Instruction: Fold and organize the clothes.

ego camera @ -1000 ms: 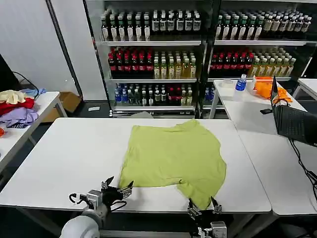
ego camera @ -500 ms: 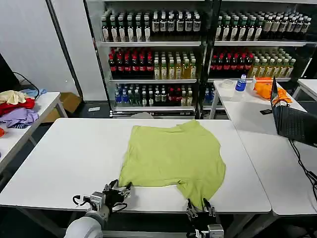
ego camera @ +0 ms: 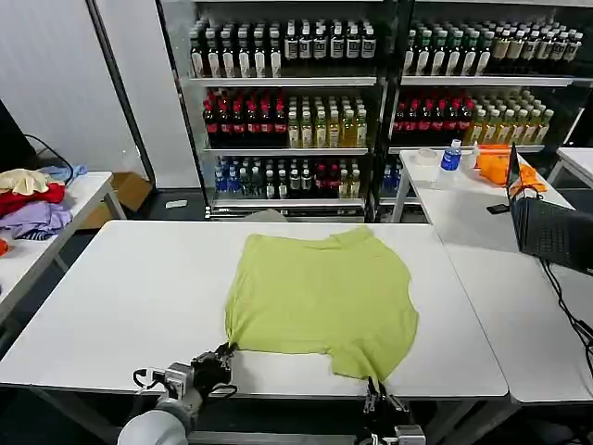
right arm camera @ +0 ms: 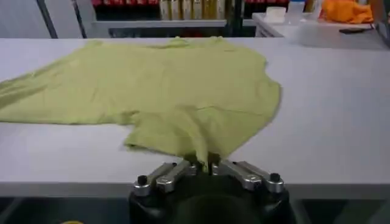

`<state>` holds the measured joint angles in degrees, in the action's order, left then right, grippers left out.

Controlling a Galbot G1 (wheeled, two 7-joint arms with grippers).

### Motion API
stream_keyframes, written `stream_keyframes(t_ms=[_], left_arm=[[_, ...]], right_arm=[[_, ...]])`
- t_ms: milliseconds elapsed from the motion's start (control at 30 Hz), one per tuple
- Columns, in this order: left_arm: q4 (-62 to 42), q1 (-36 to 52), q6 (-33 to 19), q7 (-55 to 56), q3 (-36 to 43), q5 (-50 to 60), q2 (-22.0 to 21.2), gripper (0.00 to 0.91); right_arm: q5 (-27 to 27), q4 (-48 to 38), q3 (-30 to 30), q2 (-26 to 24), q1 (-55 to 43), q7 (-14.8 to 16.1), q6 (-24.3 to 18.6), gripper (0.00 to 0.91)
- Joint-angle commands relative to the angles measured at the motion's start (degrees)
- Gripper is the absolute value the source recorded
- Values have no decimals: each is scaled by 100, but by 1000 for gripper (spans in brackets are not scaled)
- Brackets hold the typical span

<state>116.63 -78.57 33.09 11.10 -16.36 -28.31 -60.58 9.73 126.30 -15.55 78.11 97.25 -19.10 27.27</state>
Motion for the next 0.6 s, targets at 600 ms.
stream_keyframes(t_ms=[600], left_arm=[[1440, -653, -31, -61, -477, -88, 198, 10]], right_arm=[[270, 1105, -1105, -790, 80, 235, -209, 0]])
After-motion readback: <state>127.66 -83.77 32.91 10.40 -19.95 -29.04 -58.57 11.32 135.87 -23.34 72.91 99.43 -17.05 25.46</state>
